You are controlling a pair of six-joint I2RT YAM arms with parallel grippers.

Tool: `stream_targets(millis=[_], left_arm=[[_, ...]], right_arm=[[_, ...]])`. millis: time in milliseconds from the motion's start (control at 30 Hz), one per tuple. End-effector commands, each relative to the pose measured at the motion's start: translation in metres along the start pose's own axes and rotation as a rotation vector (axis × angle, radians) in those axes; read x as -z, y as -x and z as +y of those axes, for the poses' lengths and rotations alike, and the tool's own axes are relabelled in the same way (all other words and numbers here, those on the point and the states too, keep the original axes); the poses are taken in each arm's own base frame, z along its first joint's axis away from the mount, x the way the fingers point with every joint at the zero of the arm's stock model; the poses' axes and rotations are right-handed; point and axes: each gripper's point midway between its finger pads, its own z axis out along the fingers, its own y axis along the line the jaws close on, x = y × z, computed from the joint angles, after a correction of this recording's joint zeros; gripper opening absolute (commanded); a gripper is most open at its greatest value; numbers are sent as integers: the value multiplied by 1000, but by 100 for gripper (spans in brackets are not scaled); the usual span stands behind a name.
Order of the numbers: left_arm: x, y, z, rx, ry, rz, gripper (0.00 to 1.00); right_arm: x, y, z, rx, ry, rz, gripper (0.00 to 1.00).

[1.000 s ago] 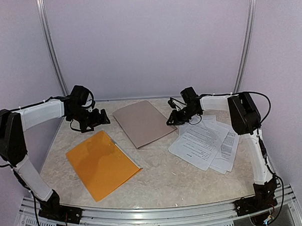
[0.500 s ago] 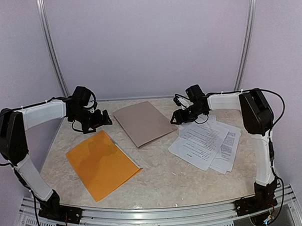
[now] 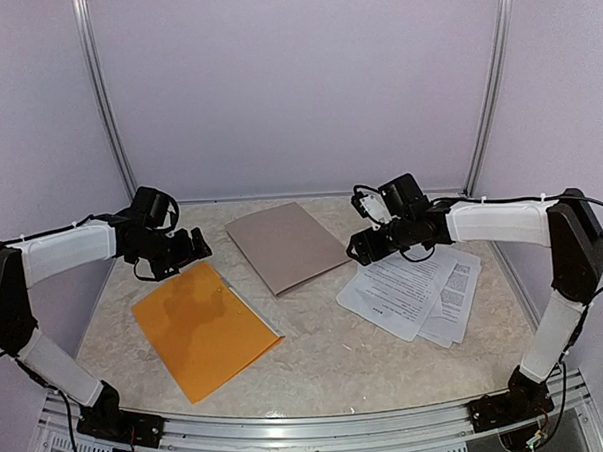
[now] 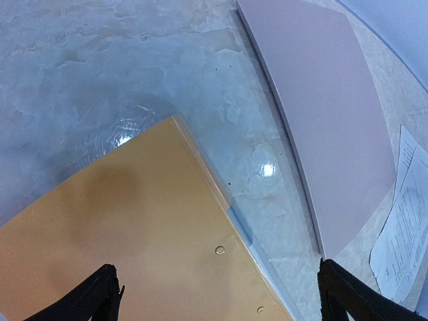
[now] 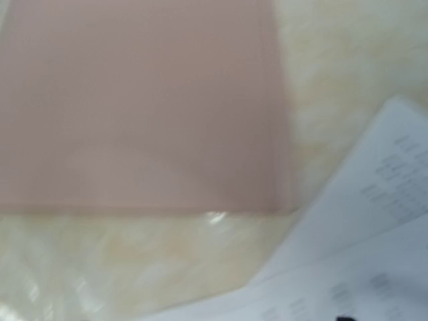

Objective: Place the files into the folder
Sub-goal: Close the folder with files at the center of the board, then pick up the folder from the center of the board.

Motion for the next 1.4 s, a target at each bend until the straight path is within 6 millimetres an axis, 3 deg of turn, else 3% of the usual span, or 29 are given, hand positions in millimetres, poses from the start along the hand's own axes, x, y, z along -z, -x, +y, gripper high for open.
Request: stream_targets(millis=[0, 133, 233, 400, 500, 700, 967, 1167, 1367], left_arm=[[12, -15, 11, 86, 10, -14, 99], [19, -47, 32, 192, 34, 22, 99], [30, -65, 47, 264, 47, 29, 99], [45, -88, 67, 359, 77, 40, 99], [54, -98, 76, 407, 85, 30, 99], [70, -111, 108, 503, 207, -7, 99], [69, -114, 138, 643, 245, -47, 99], [58, -109, 145, 639, 289, -45, 99], [33, -113, 151, 641, 350, 42, 99]], right_arm=[[0, -13, 55, 52, 67, -8, 76], [-7, -24, 134, 192, 168, -24, 77], [-14, -42, 187, 361, 199, -28, 77], [-34, -73, 240, 618, 247, 18, 78], [-43, -84, 259, 703, 266, 40, 78], [-52, -97, 268, 778, 294, 89, 78], [-60, -109, 261, 824, 271, 142, 78], [-63, -108, 260, 822, 270, 135, 78], [-61, -108, 253, 817, 281, 137, 78]])
